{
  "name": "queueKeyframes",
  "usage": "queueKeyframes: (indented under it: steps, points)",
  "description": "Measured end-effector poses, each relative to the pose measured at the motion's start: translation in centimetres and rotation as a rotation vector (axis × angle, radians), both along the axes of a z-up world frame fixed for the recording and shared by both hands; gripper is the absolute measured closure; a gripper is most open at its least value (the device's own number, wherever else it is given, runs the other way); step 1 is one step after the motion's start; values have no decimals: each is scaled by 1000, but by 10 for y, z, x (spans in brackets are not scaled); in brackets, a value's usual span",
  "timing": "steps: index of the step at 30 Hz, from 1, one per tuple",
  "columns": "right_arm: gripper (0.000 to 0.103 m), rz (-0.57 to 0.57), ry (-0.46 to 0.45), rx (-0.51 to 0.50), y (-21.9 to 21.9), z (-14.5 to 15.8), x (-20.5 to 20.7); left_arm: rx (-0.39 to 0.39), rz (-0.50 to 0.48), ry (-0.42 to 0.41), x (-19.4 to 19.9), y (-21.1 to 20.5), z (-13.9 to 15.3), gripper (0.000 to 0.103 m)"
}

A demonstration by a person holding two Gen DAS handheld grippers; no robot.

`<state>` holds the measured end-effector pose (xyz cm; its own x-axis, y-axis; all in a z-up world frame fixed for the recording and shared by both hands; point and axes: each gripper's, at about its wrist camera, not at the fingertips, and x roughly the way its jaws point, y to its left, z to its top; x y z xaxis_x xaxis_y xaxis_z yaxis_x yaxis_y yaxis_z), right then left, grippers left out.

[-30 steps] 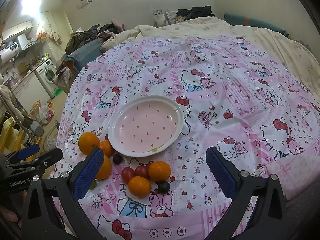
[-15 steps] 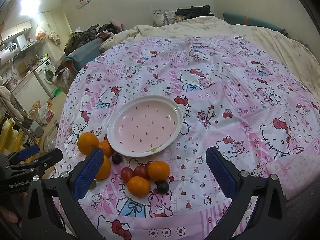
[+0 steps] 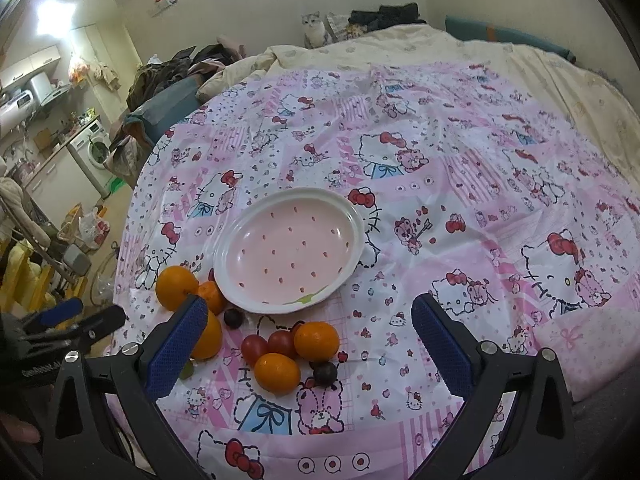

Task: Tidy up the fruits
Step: 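Lower the left tool onto the large orange and close it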

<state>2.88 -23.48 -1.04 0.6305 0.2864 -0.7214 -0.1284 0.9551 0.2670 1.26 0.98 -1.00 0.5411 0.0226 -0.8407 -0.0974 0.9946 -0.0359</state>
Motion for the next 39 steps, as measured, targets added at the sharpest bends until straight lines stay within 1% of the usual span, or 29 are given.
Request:
queueKeyframes:
  steps: [1, 3, 6, 7, 9, 12, 15, 17, 19, 22, 23, 24, 25, 26, 27, 28, 30, 32, 33, 34, 39]
  points:
    - [0, -8, 11, 8, -4, 0, 3, 8, 5, 26, 3, 2, -4, 1]
    - [0, -37, 50, 8, -11, -4, 11, -2, 22, 86, 10, 9, -14, 1]
    - [0, -78, 111, -22, -17, -15, 16, -32, 41, 189, 20, 15, -35, 1]
    - [0, -84, 129, -21, -19, -18, 17, -45, 41, 230, 24, 15, -43, 1]
    - [0, -88, 171, 4, -23, -25, 19, -77, 21, 285, 32, 10, -56, 1]
    - [0, -96, 202, 39, -27, -30, 20, -78, -8, 327, 42, -3, -67, 2]
    - [0, -101, 208, 36, -28, -31, 19, -94, -20, 378, 53, -14, -79, 9]
    - [0, -105, 212, 43, -30, -31, 18, -90, -28, 409, 60, -21, -89, 10]
    - [0, -107, 223, 49, -33, -33, 19, -76, -25, 430, 67, -23, -97, 20]
    - [0, -95, 299, 106, -38, -46, 23, -82, -20, 460, 70, -23, -105, 25]
    - [2, -94, 344, 115, -40, -55, 25, -87, -19, 466, 71, -24, -108, 26]
    - [7, -86, 376, 110, -40, -62, 26, -87, -17, 469, 71, -24, -109, 32]
    - [17, -76, 396, 98, -39, -67, 26, -90, -16, 469, 71, -23, -110, 34]
    - [19, -57, 422, 82, -37, -73, 27, -105, -17, 466, 71, -23, -110, 37]
    - [23, -43, 431, 73, -34, -76, 26, -124, -23, 464, 71, -23, -109, 44]
    - [31, -23, 438, 51, -30, -78, 25, -119, -25, 462, 71, -25, -109, 45]
    - [36, 29, 441, -21, -20, -83, 23, -119, -25, 453, 69, -25, -108, 46]
    - [51, 72, 453, -62, -13, -90, 21, -131, -20, 451, 70, -25, -108, 48]
    - [55, 90, 456, -74, -10, -92, 19, -140, -16, 449, 70, -24, -107, 48]
    - [58, 111, 452, -110, -4, -95, 18, -149, -13, 445, 68, -21, -103, 48]
    - [59, 189, 419, -220, 17, -99, 16, -186, -20, 396, 61, -17, -80, 48]
